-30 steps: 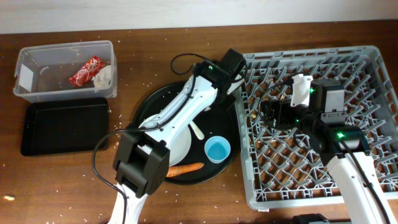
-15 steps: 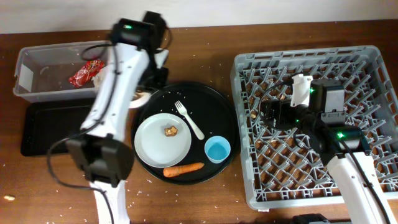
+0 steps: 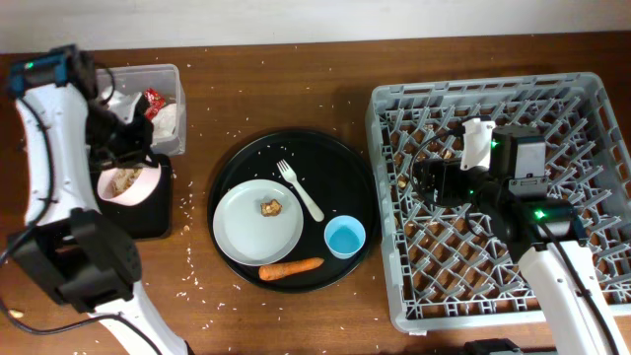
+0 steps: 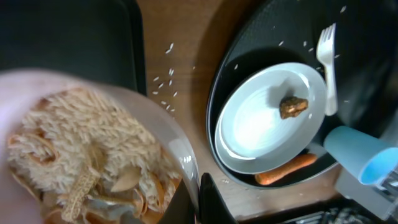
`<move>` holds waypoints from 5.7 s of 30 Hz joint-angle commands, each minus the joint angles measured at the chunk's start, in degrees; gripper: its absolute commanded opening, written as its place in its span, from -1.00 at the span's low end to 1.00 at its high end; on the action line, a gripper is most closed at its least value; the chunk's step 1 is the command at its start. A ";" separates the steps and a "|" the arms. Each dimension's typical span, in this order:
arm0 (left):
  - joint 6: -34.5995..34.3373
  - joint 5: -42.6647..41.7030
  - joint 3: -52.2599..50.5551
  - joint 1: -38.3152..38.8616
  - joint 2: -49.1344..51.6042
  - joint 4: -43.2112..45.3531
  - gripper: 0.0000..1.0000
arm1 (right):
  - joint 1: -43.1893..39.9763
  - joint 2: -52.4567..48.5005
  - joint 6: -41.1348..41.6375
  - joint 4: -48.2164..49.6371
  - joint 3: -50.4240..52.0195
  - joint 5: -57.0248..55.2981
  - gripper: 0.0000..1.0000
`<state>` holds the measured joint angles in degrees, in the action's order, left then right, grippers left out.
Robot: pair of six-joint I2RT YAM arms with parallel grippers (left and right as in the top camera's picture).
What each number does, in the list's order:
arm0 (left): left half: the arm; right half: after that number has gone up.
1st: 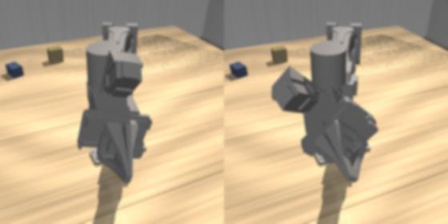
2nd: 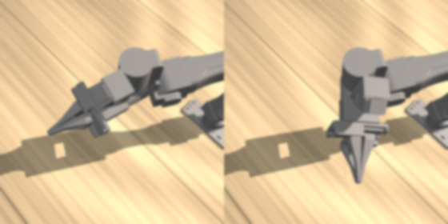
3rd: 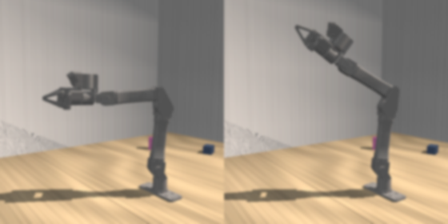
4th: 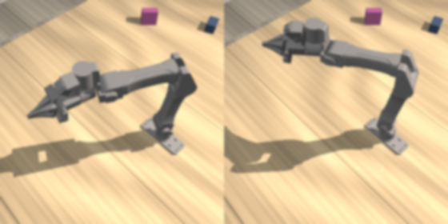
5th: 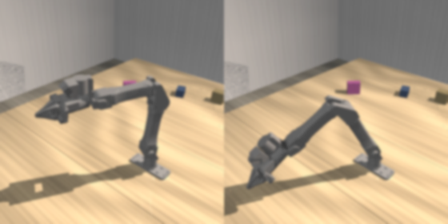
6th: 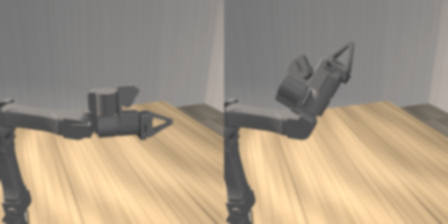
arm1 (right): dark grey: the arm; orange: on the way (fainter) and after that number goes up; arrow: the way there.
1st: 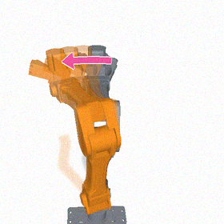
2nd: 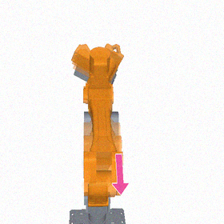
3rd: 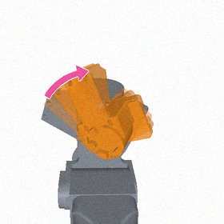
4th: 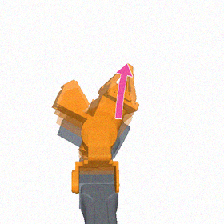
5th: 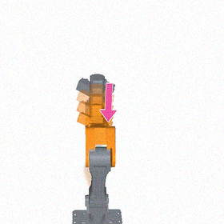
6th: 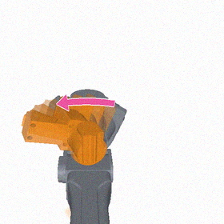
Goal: Sort waste into correct bins and load items into the dishwasher rack
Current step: 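Tip the pink bowl over the black tray to dump the rice, then return the empty pink bowl to the round tray with the left gripper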
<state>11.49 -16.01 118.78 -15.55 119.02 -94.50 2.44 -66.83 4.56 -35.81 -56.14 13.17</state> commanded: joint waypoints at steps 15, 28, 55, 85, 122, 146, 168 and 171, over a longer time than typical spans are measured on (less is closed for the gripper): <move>12.68 -40.35 -21.18 -21.14 -1.68 17.14 -0.99 | -0.26 -0.09 0.33 -0.87 -0.87 -0.28 0.85; 12.63 -46.36 -21.20 -27.41 -1.66 18.53 -0.99 | -0.26 -0.09 0.33 -1.73 -0.87 -0.28 0.85; 3.28 -61.22 -31.65 -32.46 -0.87 25.86 -0.99 | -0.26 -0.09 0.33 -2.82 -0.87 -0.28 0.84; 3.54 -62.20 -35.87 -34.12 8.52 31.50 -0.99 | -0.26 -0.09 0.33 -3.02 -0.87 -0.28 0.84; 3.10 -3.82 -9.70 20.87 -17.75 27.10 -0.99 | -0.22 -0.09 0.37 -1.27 -0.87 0.37 0.85; -1.38 8.83 -10.03 47.10 6.86 34.16 -1.00 | -0.22 -0.09 0.35 -2.86 -0.87 0.11 0.85; -8.15 9.86 25.97 37.07 10.12 4.94 0.98 | -0.22 -0.09 0.35 -2.32 -0.87 0.13 0.97; -13.84 11.54 26.18 34.58 7.65 -1.81 0.97 | -0.22 -0.09 0.33 -2.32 -0.87 0.13 0.97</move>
<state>3.09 -6.31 144.22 20.34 129.16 -92.95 2.44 -66.94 4.58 -38.26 -56.16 13.19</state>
